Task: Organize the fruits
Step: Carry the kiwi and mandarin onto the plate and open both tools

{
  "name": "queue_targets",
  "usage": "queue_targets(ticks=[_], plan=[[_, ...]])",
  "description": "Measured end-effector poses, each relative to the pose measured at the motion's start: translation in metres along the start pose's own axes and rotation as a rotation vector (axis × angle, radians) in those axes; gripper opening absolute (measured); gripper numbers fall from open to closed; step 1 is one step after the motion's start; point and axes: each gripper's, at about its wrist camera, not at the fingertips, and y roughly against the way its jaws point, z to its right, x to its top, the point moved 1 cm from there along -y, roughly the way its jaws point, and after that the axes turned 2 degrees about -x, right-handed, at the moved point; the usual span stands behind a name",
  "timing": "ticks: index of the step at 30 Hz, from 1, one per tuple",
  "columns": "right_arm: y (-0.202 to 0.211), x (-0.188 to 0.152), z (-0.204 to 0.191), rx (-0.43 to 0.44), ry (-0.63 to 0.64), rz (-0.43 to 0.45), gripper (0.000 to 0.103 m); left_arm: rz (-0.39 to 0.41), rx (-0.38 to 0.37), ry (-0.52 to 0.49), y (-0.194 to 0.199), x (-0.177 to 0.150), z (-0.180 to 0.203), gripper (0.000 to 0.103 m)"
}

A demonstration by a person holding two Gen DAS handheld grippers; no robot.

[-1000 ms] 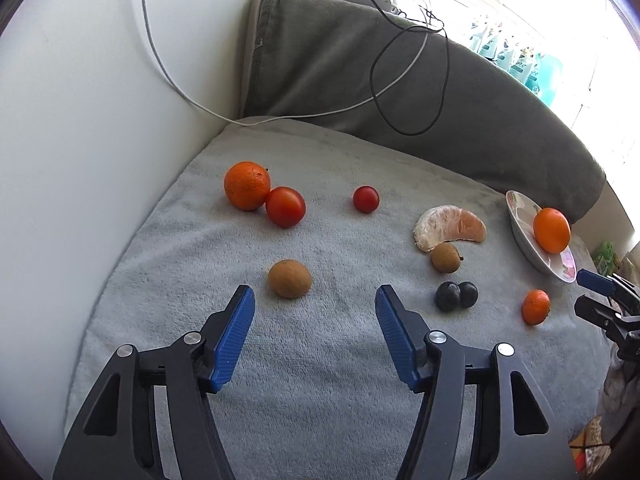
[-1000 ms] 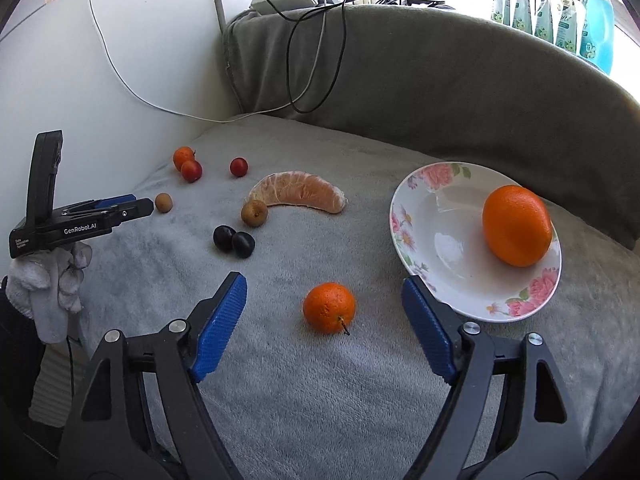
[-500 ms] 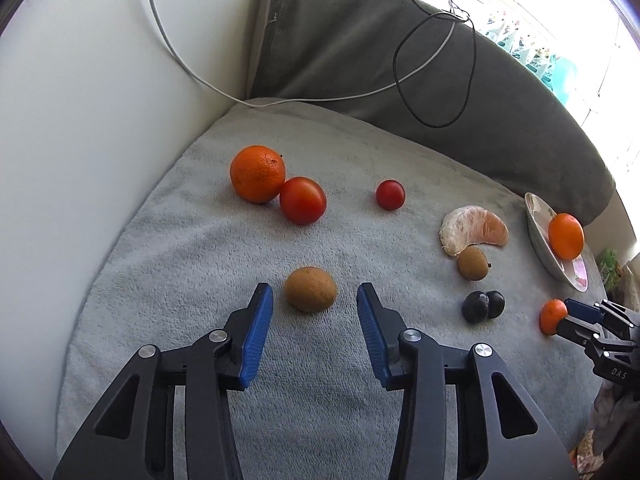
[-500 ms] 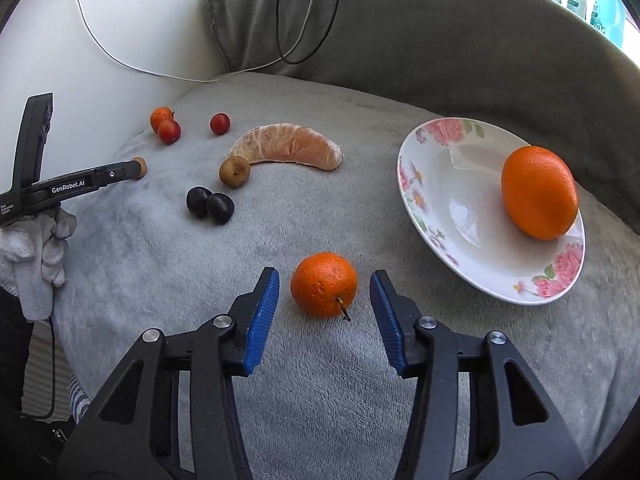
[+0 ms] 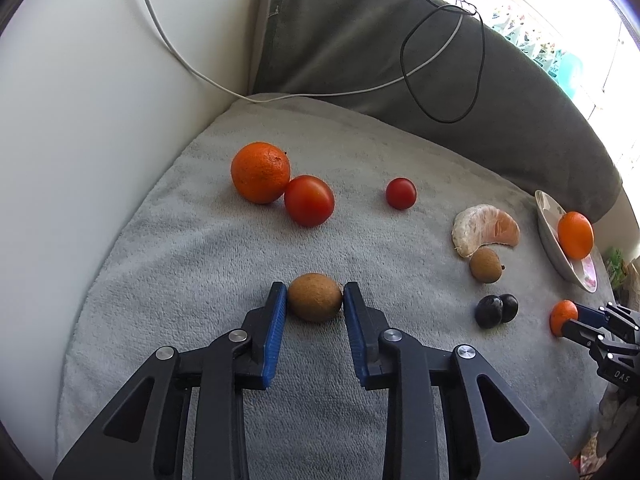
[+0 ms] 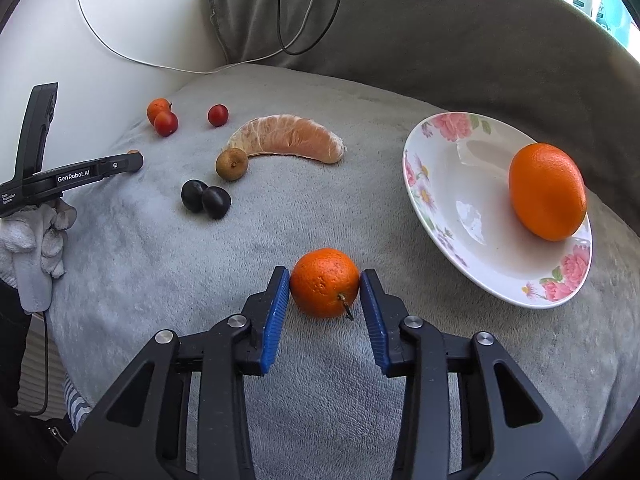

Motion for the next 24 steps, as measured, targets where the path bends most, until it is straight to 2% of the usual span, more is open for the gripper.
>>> queue_targets(ticks=[12,24], plan=[[0.014,0.001,0.004,0.001,-0.02,0.034,0.037,0.042,-0.015,-0.013,0.019,0.004,0.009,0.027],[0.044,0.008,0.005,-0.038,-0.015,0.109,0.037,0.078,-0.1,-0.097,0.026,0.021,0.057,0.027]])
